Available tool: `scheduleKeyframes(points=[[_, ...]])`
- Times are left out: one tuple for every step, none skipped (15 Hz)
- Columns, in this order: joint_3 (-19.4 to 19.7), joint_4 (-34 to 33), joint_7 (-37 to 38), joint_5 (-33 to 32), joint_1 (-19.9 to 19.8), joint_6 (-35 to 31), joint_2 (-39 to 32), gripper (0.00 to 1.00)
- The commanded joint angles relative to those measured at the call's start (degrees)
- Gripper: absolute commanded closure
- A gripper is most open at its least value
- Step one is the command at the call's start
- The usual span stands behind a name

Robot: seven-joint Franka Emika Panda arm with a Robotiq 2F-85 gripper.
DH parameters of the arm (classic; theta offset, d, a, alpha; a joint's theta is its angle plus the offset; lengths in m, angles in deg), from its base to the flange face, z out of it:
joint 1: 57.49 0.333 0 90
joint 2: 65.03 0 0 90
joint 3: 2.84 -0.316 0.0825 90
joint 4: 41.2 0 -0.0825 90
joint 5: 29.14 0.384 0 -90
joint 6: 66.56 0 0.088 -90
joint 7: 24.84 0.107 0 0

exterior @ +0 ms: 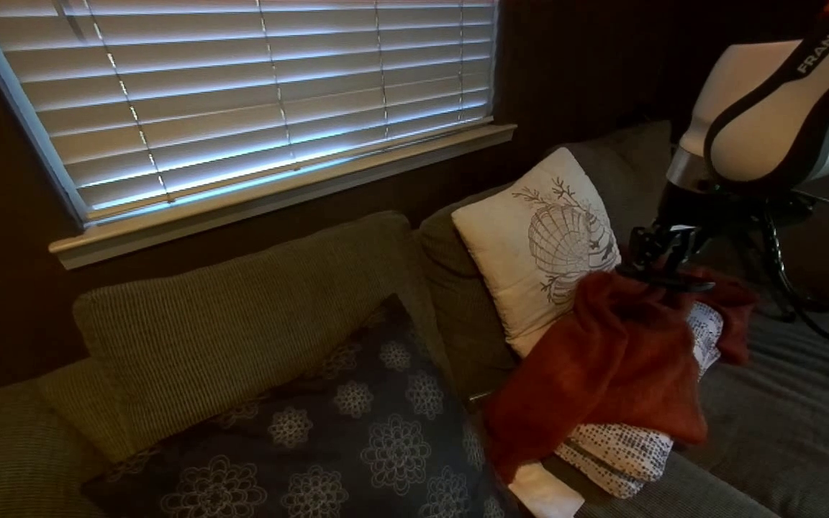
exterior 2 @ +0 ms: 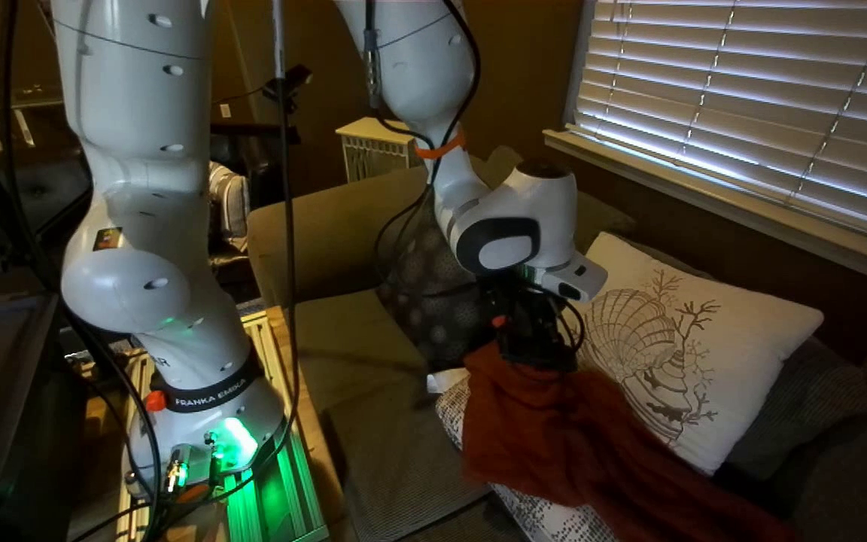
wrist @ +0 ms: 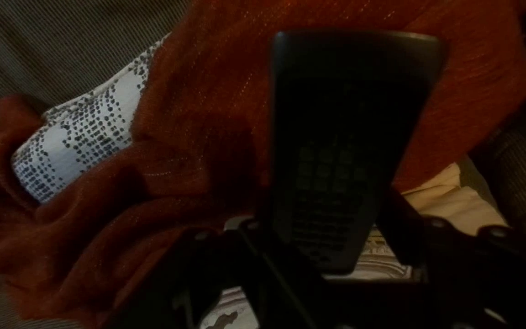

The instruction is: Remove the black remote from the white pillow, place it on the brown fleece and then cover the remote with the fleece

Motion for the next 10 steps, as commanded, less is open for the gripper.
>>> scheduleKeyframes(points=[[-3.67, -2.45, -5.82, 4.49, -4.29, -1.73, -3.11, 0.66], [-3.88, -3.06, -6.49, 4.70, -4.80, -1.91, -3.83, 0.66], [-4.74, -3.87, -7.77, 5.18, -5.86, -1.98, -4.52, 0.66], [-5.38, -4.64, -8.77, 5.46, -6.71, -2.07, -5.37, 0.66], [-6.09, -5.60, -9.85, 5.74, -7.61, -1.96, -6.15, 0.66], [-6.69, -6.54, -10.64, 5.93, -8.41, -1.75, -7.03, 0.66], [-7.02, -7.56, -11.11, 5.95, -8.94, -1.01, -7.64, 0.66], [-7.63, -8.48, -11.50, 6.24, -9.65, -0.36, -8.37, 0.66], [-8.29, -9.36, -11.90, 6.58, -10.40, 0.01, -9.10, 0.66], [-9.24, -10.19, -12.30, 7.16, -11.38, 0.44, -9.88, 0.66]])
